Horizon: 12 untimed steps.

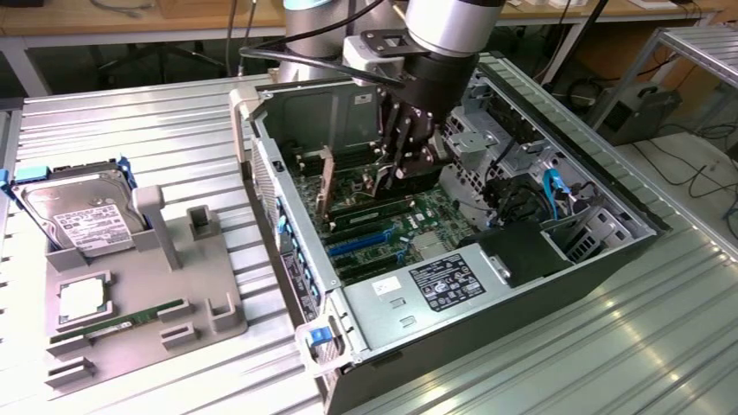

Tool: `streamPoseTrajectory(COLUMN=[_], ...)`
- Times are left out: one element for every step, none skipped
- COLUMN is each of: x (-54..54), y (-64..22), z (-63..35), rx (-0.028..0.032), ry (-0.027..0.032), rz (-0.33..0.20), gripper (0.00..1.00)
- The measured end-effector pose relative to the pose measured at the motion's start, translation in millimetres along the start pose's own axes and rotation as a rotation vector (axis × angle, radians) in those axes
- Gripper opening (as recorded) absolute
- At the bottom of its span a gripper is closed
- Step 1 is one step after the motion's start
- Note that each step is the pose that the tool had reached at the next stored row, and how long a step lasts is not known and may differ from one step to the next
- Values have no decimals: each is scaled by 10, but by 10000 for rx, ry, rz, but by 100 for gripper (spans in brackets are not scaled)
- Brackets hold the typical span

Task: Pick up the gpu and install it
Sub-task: 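Insert the gpu into the slot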

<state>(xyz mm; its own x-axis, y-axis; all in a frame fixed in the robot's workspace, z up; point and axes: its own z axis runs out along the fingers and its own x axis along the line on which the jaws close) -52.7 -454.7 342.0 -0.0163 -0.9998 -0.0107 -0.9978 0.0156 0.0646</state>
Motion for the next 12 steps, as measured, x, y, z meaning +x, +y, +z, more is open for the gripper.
streamPoseTrajectory(x=[10,19,28,38,49,61,66,72,74,75,75,75], y=[-1,0,1,4,11,35,49,81,122,138,146,152], z=[11,20,27,35,43,54,60,73,94,111,131,148], rx=[7,19,38,68,110,175,201,244,296,337,352,357], ry=[-17,-33,-46,-59,-75,-85,-89,-97,-103,-102,-102,-102], rz=[-2,-2,-2,-3,-5,-7,-8,-9,-10,-13,-16,-15], gripper=[26,26,26,26,26,26,26,26,26,26,26,26])
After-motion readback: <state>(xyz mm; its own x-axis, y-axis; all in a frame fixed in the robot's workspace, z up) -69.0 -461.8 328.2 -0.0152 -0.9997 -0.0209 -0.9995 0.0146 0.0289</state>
